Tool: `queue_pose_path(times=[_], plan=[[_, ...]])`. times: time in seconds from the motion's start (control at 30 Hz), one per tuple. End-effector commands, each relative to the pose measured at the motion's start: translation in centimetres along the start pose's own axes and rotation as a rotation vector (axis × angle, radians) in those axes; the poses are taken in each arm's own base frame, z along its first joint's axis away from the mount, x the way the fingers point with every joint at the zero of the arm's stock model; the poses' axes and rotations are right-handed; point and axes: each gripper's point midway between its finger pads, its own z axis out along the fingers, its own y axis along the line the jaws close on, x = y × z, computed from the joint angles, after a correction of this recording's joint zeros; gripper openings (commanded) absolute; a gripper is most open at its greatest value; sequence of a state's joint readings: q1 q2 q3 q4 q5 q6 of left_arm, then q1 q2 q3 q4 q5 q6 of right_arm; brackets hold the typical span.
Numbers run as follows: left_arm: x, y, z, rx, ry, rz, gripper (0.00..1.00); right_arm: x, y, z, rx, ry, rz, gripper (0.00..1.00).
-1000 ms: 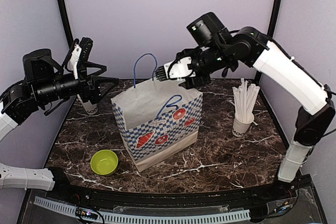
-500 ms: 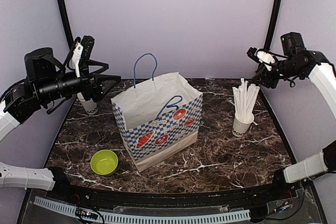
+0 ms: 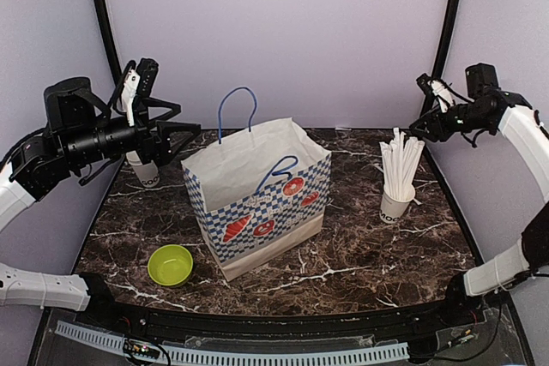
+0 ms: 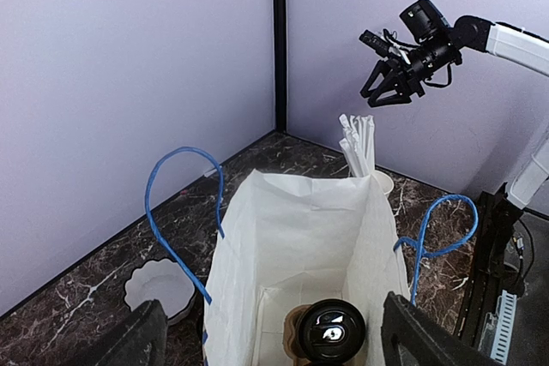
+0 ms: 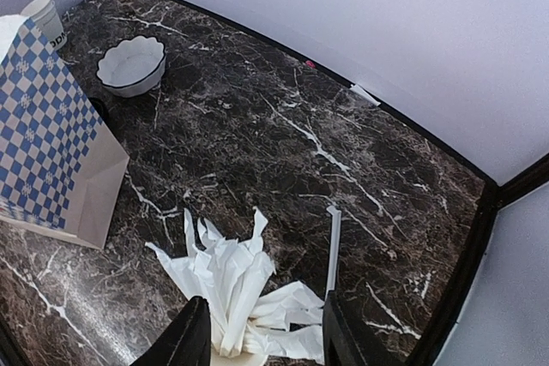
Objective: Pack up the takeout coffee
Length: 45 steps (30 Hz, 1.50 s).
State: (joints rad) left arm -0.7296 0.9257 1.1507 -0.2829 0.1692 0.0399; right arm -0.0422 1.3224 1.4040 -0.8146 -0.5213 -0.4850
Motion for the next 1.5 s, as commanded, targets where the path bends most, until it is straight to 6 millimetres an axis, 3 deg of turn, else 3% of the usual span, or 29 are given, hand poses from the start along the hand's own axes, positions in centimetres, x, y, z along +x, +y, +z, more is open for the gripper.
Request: queue_pose_path(times=[0.0,0.13,0.33,0.77,1.0,1.47], plan=[[-0.7,-0.4,-0.3,0.017,-0.035,-0.005,0.89,-2.6,-0.6,1.3,-0.061,-0.072,0.032,0.46],[-0.6,-0.4,-0.2,0.020,-0.035,-0.008,0.89,-3.6,-1.2,2.2,-0.082,-0.056,0.030,0.46],[-0.4,-0.5,0.0,0.026,-0.031,-0.014,0.89,-3.9,-0.4,3.1,-0.147,-0.018,0.006,0.46],[-0.2,-0.6,-0.1,0.029,-0.031,-0.017,0.89,-2.4,1.2,5.9,-0.178,0.140,-0.053,0.41],[0.0,-0.6,0.0,0.033,-0.029,-0.017,0.89,-2.4,0.6,6.3,-0.131,0.151,-0.057,0.39],[0.4,-0.7,0.0,0.035,-0.028,-0.018,0.89,-0.9,1.4,6.7,-0.166,0.233,-0.066,0.26]])
